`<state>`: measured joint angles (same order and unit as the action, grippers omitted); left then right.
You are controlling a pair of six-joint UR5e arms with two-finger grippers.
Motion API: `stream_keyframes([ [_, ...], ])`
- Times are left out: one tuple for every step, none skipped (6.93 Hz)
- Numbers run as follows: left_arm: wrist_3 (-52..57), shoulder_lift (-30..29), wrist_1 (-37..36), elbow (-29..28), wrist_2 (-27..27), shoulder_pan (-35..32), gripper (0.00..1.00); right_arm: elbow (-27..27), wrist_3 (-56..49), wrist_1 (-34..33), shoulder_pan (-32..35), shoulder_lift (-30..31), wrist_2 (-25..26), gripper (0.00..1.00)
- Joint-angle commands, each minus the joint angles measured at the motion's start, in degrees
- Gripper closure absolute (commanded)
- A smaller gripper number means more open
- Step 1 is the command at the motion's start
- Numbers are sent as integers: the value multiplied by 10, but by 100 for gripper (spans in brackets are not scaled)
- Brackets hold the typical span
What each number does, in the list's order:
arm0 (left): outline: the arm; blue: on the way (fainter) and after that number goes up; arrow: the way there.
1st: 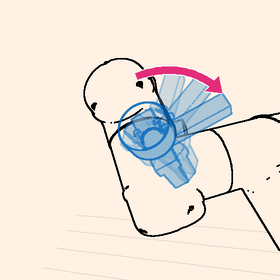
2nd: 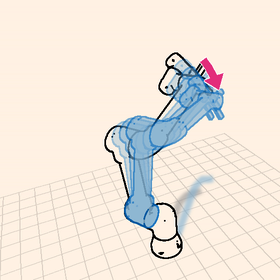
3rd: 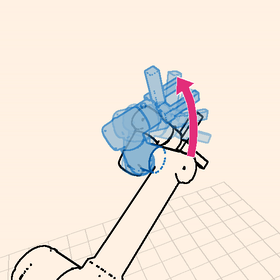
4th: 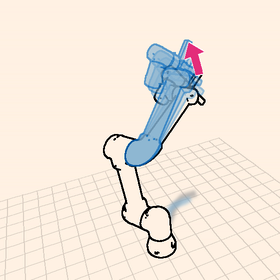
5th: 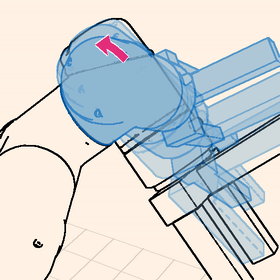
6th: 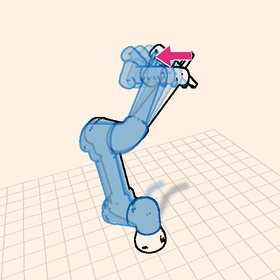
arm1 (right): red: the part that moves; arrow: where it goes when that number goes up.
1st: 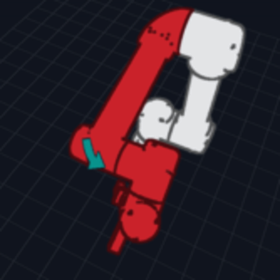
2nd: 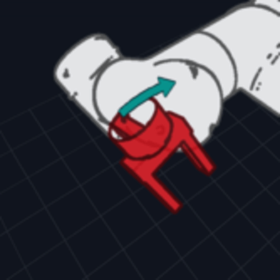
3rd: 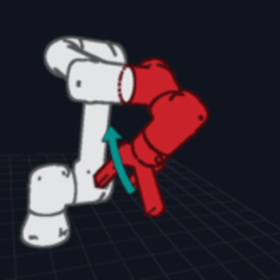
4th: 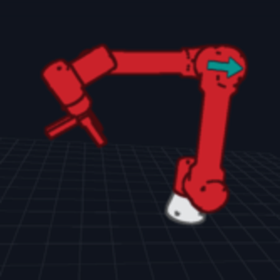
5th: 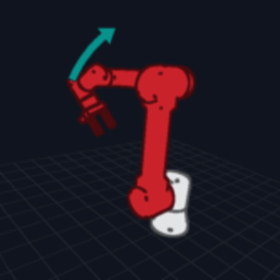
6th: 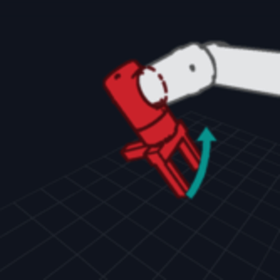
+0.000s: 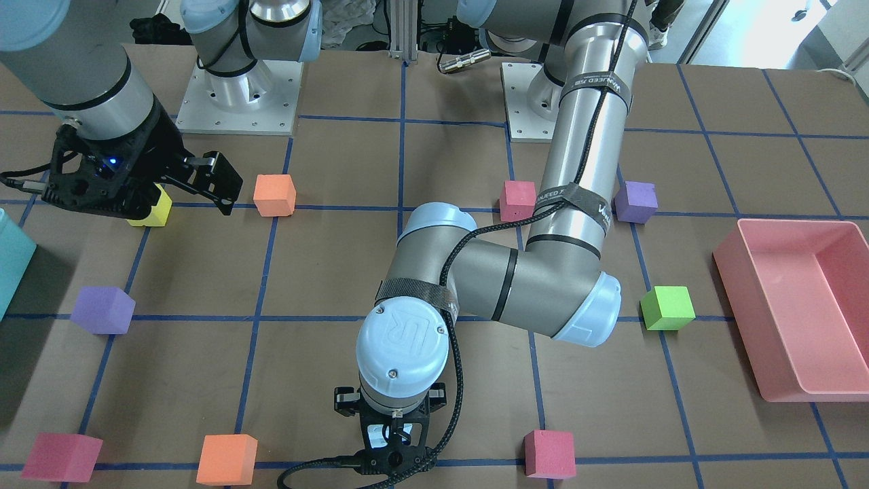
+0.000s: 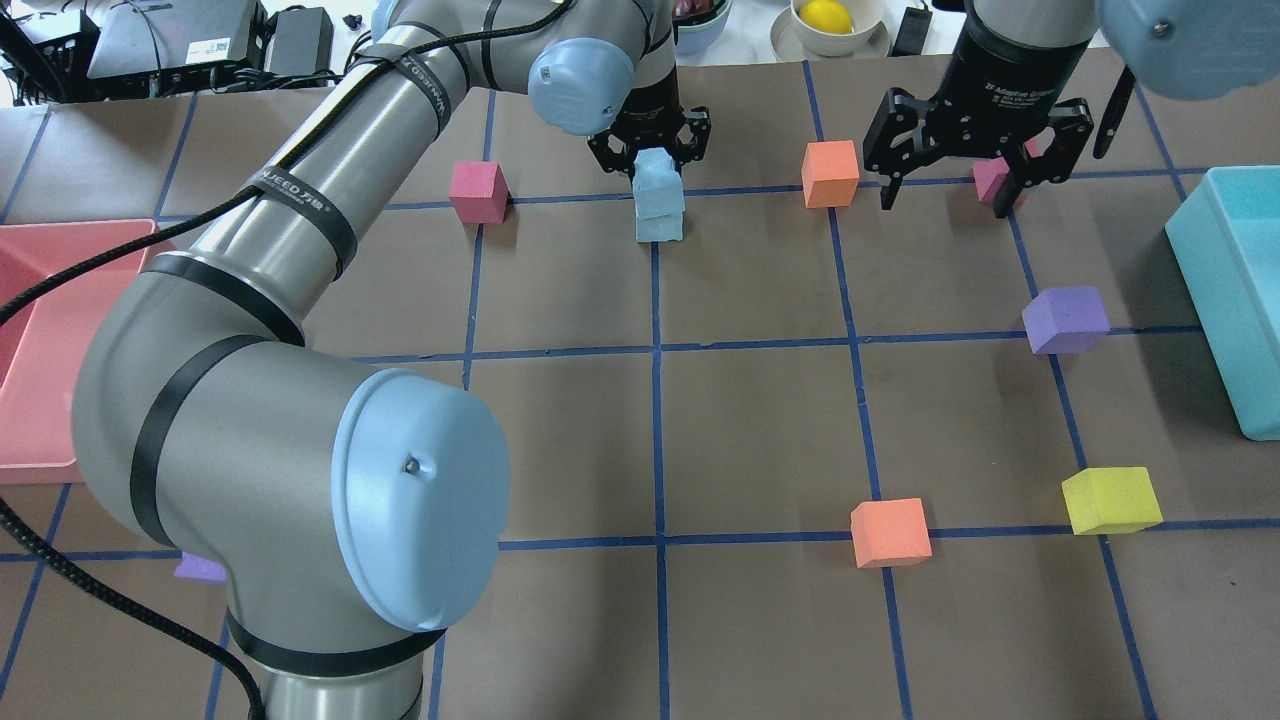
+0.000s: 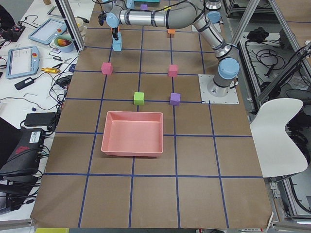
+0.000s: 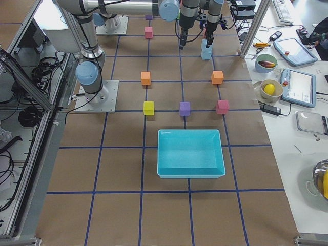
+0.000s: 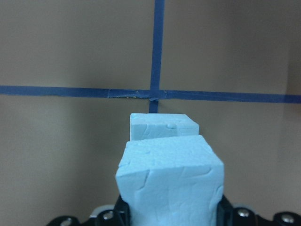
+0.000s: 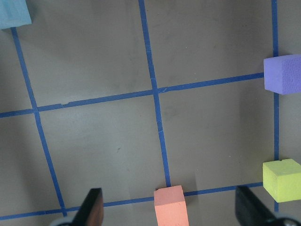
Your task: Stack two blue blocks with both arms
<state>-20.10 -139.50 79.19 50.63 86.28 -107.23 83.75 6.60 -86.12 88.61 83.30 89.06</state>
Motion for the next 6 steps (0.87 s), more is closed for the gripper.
stream_keyframes([
  [3,-1,-1,-1,0,1,100,3,-1,1,2,13,0,0],
  [4,-2,-1,-2,0,1,100,4,-2,0,2,17,-1,0],
  [7,-4,-9,-2,0,1,100,4,-2,1,2,17,-1,0],
  [8,-6,-14,-1,1,1,100,5,-2,0,2,17,-1,0],
  [8,-7,-15,-1,1,1,100,5,-2,1,2,17,0,0],
  [8,-9,-15,0,1,1,46,5,-2,1,2,17,0,0],
])
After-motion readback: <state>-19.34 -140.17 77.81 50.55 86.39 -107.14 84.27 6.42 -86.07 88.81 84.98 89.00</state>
